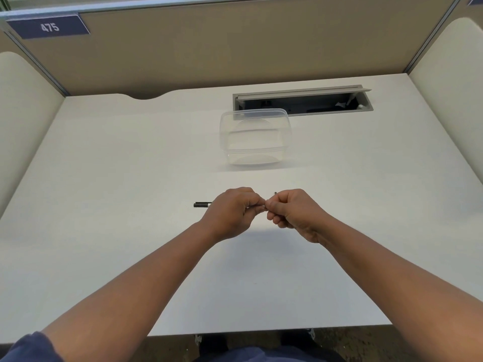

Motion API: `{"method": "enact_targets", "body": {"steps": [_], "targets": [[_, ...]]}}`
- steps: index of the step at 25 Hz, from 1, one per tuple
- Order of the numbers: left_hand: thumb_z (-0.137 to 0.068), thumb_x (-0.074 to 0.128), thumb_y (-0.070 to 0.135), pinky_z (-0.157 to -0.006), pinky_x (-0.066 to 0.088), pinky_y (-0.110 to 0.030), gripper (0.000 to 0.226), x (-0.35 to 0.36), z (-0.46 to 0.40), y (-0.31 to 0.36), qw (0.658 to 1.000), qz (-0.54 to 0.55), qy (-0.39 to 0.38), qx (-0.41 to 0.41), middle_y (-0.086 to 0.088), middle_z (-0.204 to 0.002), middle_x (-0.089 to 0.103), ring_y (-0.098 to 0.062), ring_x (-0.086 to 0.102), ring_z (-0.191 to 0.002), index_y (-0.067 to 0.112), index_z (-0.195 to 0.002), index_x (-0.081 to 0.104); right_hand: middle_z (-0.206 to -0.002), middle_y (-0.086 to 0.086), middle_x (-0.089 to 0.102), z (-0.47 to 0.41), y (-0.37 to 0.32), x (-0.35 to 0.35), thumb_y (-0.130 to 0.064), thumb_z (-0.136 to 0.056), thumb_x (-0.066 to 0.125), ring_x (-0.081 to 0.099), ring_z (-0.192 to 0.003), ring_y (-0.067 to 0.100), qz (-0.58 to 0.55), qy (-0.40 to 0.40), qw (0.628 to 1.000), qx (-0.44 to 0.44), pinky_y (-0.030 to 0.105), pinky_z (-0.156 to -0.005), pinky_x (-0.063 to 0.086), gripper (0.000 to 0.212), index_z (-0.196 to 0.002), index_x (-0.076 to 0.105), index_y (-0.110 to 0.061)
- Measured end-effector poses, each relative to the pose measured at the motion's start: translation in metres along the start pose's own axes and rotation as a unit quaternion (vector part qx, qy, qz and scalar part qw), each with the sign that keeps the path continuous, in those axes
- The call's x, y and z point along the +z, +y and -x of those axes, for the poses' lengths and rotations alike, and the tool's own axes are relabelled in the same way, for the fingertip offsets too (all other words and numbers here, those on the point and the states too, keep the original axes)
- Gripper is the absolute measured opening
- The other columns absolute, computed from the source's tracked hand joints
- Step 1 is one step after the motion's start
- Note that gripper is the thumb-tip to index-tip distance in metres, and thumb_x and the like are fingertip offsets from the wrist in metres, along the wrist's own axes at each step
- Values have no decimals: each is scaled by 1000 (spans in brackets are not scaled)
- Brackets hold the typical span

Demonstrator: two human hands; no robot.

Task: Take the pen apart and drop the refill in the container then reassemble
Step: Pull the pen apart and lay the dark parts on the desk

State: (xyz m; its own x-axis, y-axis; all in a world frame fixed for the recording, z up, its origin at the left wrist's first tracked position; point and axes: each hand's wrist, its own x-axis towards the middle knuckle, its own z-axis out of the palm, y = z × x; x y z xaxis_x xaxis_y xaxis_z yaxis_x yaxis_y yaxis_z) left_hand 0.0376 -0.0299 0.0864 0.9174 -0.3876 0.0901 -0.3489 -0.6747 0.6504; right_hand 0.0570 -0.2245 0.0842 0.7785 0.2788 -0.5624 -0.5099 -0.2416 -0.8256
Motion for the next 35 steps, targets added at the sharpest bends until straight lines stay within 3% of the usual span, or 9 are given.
{"method": "enact_targets", "body": {"steps": [4,7,11,13,17,22,27,32,35], "targets": [[-95,66,17,-65,54,-44,14,0,-3,0,1000,19,-6,-22,4,-76,66,-16,57,-72,19,-99,80,-65,-1,73,1,1,4,-15,-95,65,63,-56,7,87,55,992,-72,20,-56,52,14,-83,72,-10],[-96,65,18,-67,54,-43,16,-4,-4,-1,999,9,-17,-28,8,-76,63,-16,57,-75,22,-103,79,-69,0,74,2,4,4,-11,-96,64,66,-60,8,80,60,990,-100,19,-59,55,11,-88,71,-7],[-96,66,20,-65,54,-41,16,-5,-2,0,1000,-12,-15,-23,13,-77,59,-14,57,-74,22,-103,79,-75,5,75,3,3,4,-22,-99,64,68,-64,12,-32,12,999,-29,20,-61,55,19,-94,72,-6],[-96,66,21,-64,53,-40,15,-4,0,2,999,-25,-16,-17,14,-77,57,-13,55,-72,23,-103,79,-74,5,74,3,2,2,-23,-99,64,67,-64,13,-31,6,999,-19,20,-60,53,20,-90,73,-7],[-96,66,21,-66,54,-41,15,-2,2,2,999,-23,-12,-29,15,-79,59,-14,57,-75,21,-103,78,-79,8,72,5,4,-4,-6,-92,70,68,-69,16,-42,13,998,-43,22,-65,56,6,-96,71,-2],[-95,66,20,-66,54,-42,14,-1,2,0,999,-22,-12,-31,14,-80,60,-15,58,-75,21,-103,78,-82,8,75,3,5,-5,-14,-94,71,69,-69,14,-72,-5,997,-13,23,-66,57,13,-100,72,-2],[-96,66,22,-70,54,-42,13,2,1,-3,999,-14,-18,-48,9,-85,67,-17,60,-79,20,-102,77,-88,8,76,4,6,-13,-2,-92,68,70,-74,14,-21,8,999,-41,24,-67,57,9,-97,73,-8],[-96,64,23,-71,54,-40,13,3,-6,-5,998,-14,-25,-51,12,-84,64,-15,59,-79,21,-101,76,-90,2,78,1,5,-22,-7,-93,68,65,-75,9,149,51,983,-91,24,-69,50,16,-97,77,-19],[-96,65,22,-73,53,-36,11,4,-8,-8,998,-3,-18,-57,15,-81,59,-13,57,-78,20,-101,75,-85,-5,76,-2,6,-28,-9,-93,66,65,-76,7,176,63,978,-90,27,-71,51,16,-94,76,-22]]}}
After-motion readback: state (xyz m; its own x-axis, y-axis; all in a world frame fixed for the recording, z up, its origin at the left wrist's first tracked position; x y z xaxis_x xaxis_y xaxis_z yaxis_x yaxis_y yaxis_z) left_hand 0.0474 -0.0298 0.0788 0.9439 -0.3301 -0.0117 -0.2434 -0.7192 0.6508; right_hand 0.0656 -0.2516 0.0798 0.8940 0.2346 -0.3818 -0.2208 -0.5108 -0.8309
